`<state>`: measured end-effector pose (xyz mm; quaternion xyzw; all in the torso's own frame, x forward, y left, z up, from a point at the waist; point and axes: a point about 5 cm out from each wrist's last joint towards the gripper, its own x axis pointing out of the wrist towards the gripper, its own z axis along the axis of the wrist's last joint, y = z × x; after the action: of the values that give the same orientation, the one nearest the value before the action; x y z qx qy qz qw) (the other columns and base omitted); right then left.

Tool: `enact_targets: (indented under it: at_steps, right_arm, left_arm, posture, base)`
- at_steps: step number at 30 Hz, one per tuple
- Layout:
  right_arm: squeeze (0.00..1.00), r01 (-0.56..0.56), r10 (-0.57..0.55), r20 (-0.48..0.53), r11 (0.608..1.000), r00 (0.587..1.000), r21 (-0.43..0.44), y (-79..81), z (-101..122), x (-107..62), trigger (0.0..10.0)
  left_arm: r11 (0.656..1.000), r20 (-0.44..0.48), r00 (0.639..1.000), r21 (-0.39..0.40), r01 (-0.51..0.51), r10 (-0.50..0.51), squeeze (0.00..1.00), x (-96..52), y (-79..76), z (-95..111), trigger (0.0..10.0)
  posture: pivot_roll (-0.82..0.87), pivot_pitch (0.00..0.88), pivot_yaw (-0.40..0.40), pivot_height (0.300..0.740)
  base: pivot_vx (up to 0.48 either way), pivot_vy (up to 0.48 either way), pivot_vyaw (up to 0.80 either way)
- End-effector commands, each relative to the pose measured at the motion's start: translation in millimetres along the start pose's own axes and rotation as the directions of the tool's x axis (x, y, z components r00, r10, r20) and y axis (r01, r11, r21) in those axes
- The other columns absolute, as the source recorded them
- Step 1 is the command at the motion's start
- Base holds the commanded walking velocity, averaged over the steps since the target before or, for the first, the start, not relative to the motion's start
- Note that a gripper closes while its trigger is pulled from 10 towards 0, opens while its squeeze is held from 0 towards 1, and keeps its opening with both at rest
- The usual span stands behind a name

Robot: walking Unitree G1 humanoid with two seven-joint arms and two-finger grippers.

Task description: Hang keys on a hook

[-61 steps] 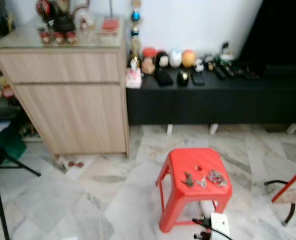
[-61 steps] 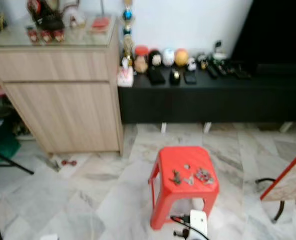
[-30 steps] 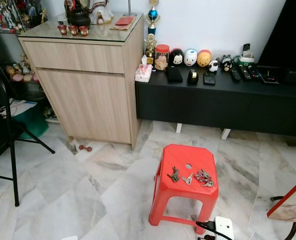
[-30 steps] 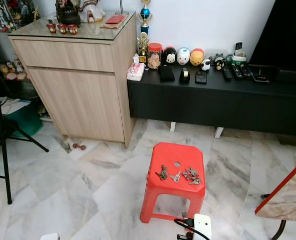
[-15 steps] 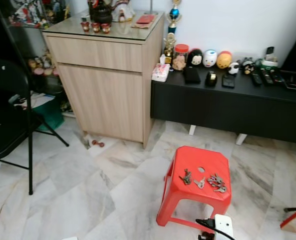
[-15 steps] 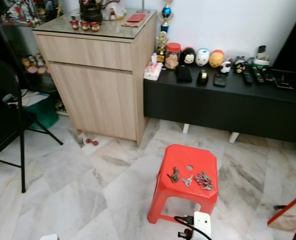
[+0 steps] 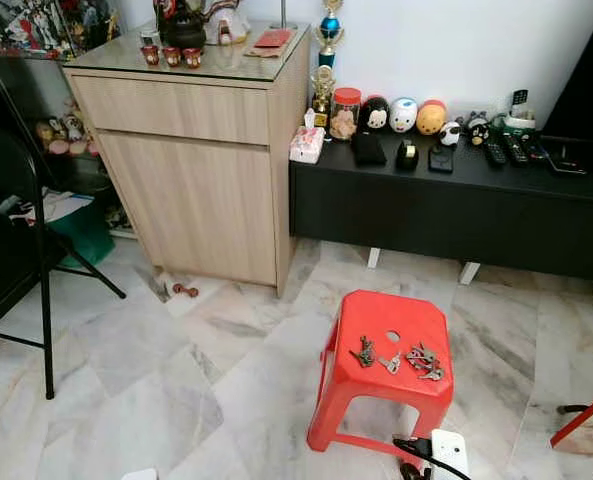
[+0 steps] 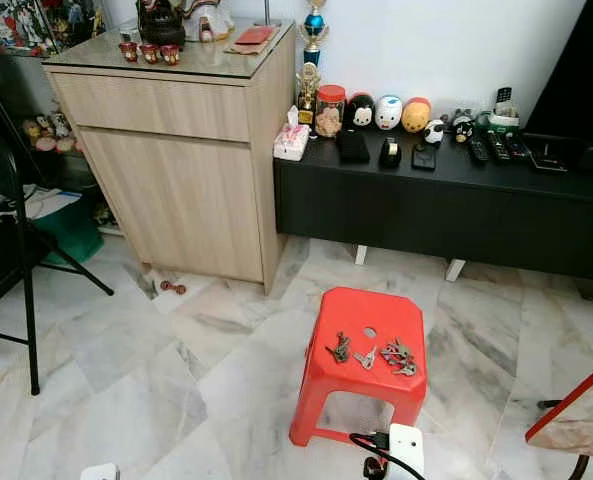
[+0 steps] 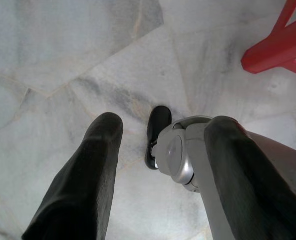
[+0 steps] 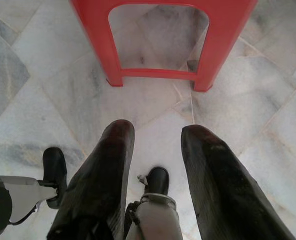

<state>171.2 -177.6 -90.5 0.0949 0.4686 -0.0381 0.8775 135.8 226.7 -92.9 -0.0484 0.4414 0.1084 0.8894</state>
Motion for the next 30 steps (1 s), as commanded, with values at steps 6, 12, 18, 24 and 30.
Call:
enact_targets:
  at_steps: [6,12,18,24,30]
  right_arm:
    - [0.00,-0.001,0.001,0.001,1.000,1.000,0.004,-0.4,0.5,0.0,10.0]
    - [0.00,-0.031,0.030,-0.013,0.999,0.999,-0.038,0.6,0.3,0.1,10.0]
    - [0.00,-0.024,0.024,-0.010,1.000,1.000,-0.019,0.1,-0.3,-0.1,10.0]
    - [0.00,-0.020,0.020,-0.017,1.000,1.000,-0.009,0.3,-0.4,0.1,10.0]
    - [0.00,-0.029,0.029,-0.003,1.000,1.000,0.010,2.2,1.5,0.5,10.0]
  left_arm:
    - [1.000,-0.015,1.000,0.007,-0.023,0.024,0.00,-1.2,3.9,-3.7,10.0]
    - [0.999,-0.019,0.999,0.008,-0.031,0.031,0.00,-1.5,4.4,-4.5,10.0]
    - [1.000,-0.021,1.000,0.018,-0.022,0.023,0.00,-1.4,3.9,-4.6,10.0]
    - [1.000,-0.017,1.000,0.023,-0.019,0.020,0.00,-1.1,3.8,-3.5,10.0]
    - [1.000,-0.013,1.000,0.019,-0.022,0.022,0.00,-0.7,4.6,-1.6,10.0]
  posture:
    - [0.19,0.000,-0.056,0.740]
    - [0.19,0.000,-0.061,0.740]
    - [0.20,0.000,-0.060,0.740]
    - [0.20,0.000,-0.065,0.740]
    - [0.19,0.000,-0.056,0.740]
  base:
    - [0.129,0.000,0.00]
    - [0.306,0.000,0.00]
    - [0.311,0.000,0.33]
    - [0.311,0.000,0.00]
    - [0.314,0.000,0.00]
